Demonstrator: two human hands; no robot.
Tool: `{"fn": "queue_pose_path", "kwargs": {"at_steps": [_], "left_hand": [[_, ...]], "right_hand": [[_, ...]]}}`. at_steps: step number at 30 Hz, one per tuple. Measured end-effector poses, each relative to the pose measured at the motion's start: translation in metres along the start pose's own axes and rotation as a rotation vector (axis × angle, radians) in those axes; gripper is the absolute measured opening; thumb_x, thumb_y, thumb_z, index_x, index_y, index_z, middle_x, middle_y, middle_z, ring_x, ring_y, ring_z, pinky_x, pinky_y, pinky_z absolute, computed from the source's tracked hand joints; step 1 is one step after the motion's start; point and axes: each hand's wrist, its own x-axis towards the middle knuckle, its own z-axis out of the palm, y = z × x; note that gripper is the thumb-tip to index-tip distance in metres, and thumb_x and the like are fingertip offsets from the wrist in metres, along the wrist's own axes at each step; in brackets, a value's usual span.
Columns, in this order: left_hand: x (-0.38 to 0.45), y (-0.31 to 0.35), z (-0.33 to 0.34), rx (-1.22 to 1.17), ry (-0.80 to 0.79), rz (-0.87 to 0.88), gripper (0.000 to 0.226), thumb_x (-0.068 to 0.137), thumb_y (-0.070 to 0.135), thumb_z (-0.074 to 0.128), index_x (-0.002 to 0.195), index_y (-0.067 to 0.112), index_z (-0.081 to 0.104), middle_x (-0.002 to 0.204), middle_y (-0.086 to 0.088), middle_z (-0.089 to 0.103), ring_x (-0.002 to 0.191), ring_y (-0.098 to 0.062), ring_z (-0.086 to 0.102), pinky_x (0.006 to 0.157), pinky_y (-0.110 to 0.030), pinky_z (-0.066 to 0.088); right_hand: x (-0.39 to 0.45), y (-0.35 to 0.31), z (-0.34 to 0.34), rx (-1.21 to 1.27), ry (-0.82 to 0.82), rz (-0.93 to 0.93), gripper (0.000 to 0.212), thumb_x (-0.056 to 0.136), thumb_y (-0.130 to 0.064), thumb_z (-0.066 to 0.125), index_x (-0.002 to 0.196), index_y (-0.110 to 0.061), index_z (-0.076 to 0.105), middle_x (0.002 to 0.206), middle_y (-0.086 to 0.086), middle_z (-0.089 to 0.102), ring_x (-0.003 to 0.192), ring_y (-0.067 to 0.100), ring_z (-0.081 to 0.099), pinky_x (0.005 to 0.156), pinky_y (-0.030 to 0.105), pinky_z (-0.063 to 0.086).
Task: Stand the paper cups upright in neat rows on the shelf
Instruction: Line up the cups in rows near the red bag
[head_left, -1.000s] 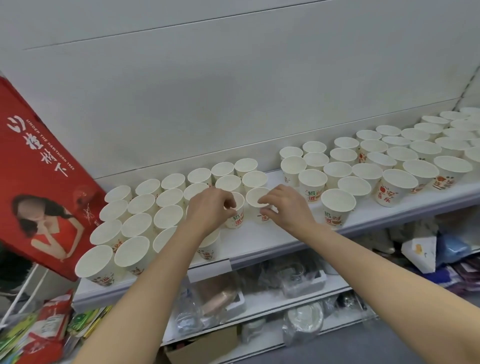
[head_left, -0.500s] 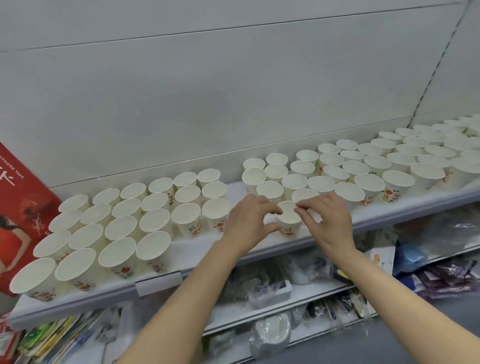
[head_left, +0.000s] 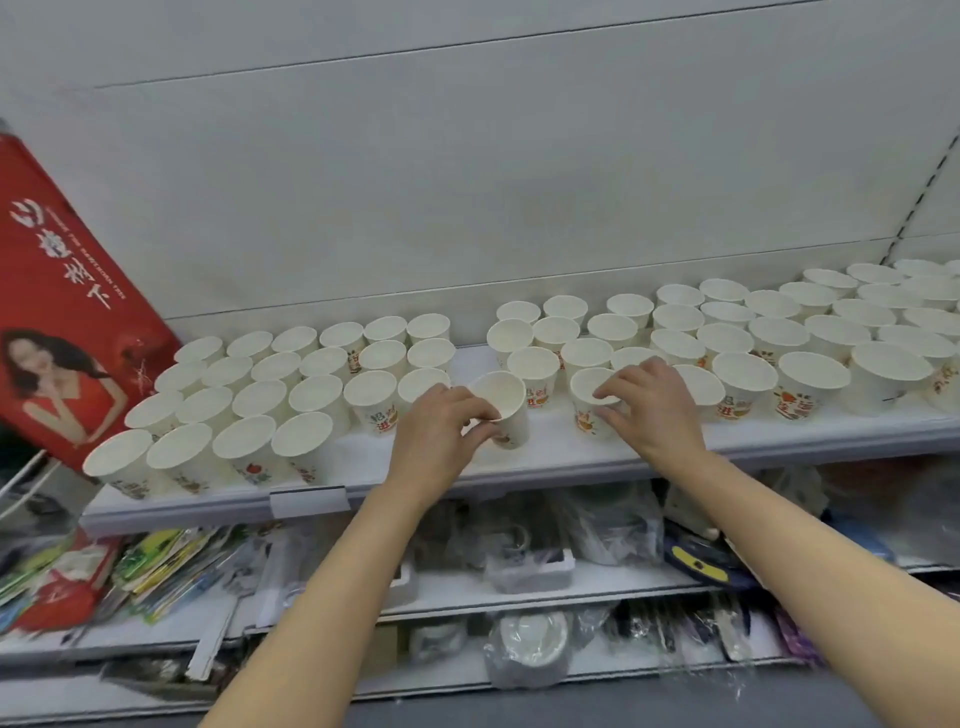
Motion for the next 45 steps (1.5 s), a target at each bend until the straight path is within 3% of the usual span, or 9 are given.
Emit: {"fn": "queue_pose_path", "kwargs": {"at_steps": [5,10,13,16,21,26,34,45], "left_hand": [[-0.038,-0.034,-0.026,-0.014,0.063,-0.218,0.006,0.085,0.034,0.071,0.088,0.03,0.074,0.089,0.015,0.065,0.084,-0.011,0.053,0.069,-0.032,0.044],[-0.048,-0.054,-0.055,0.041,0.083,-0.316,0.004,0.083,0.033,0.073,0.085,0.031,0.075,0.084,0.015,0.07,0.08,-0.007,0.057,0.066,-0.03,0.042],[-0.041,-0.067,-0.066,0.034,0.053,-0.359,0.005,0.082,0.036,0.073,0.085,0.032,0.075,0.081,0.018,0.07,0.077,-0.003,0.06,0.067,-0.03,0.049],[-0.038,-0.079,-0.072,0.055,0.007,-0.386,0.003,0.082,0.036,0.073,0.082,0.033,0.074,0.079,0.018,0.069,0.076,-0.003,0.06,0.063,-0.027,0.047],[-0.038,-0.092,-0.071,0.087,-0.057,-0.362,0.006,0.083,0.036,0.072,0.085,0.032,0.075,0.082,0.016,0.069,0.078,-0.005,0.06,0.057,-0.024,0.038],[-0.034,-0.099,-0.065,0.191,-0.07,-0.254,0.01,0.086,0.039,0.069,0.091,0.033,0.075,0.089,0.011,0.071,0.087,-0.013,0.056,0.068,-0.031,0.047],[-0.041,-0.107,-0.065,0.27,-0.071,-0.122,0.015,0.089,0.039,0.065,0.095,0.03,0.075,0.092,0.008,0.071,0.091,-0.015,0.056,0.07,-0.03,0.044],[-0.044,-0.124,-0.075,0.217,-0.097,-0.153,0.016,0.086,0.036,0.069,0.101,0.033,0.072,0.099,0.012,0.069,0.094,-0.013,0.052,0.068,-0.027,0.037]], "right_hand": [[0.0,0.0,0.001,0.042,0.035,-0.034,0.011,0.071,-0.021,0.083,0.075,-0.016,0.073,0.076,0.0,0.07,0.078,0.027,0.052,0.066,0.039,0.043],[-0.006,-0.034,-0.001,0.247,0.111,-0.047,0.01,0.073,-0.023,0.08,0.076,-0.017,0.074,0.077,-0.003,0.069,0.081,0.023,0.051,0.065,0.035,0.04],[-0.002,-0.067,0.005,0.379,0.047,-0.063,0.008,0.075,-0.023,0.079,0.078,-0.018,0.074,0.08,-0.005,0.069,0.084,0.02,0.053,0.072,0.028,0.036],[0.004,-0.1,0.015,0.48,-0.015,-0.029,0.005,0.077,-0.023,0.077,0.08,-0.02,0.074,0.082,-0.007,0.069,0.087,0.017,0.053,0.075,0.026,0.037],[0.012,-0.139,0.03,0.466,-0.054,-0.012,0.004,0.079,-0.022,0.076,0.082,-0.019,0.074,0.084,-0.006,0.07,0.086,0.017,0.053,0.071,0.03,0.041],[0.017,-0.157,0.039,0.394,-0.052,-0.047,0.005,0.077,-0.021,0.077,0.08,-0.018,0.074,0.083,-0.004,0.07,0.084,0.019,0.054,0.066,0.032,0.045],[0.017,-0.172,0.052,0.298,-0.048,-0.238,0.007,0.075,-0.019,0.079,0.079,-0.018,0.074,0.082,-0.006,0.071,0.079,0.019,0.058,0.056,0.028,0.047],[0.019,-0.181,0.061,0.263,-0.086,-0.243,0.01,0.077,-0.007,0.075,0.085,-0.013,0.072,0.087,0.0,0.071,0.085,0.023,0.06,0.061,0.032,0.052]]}}
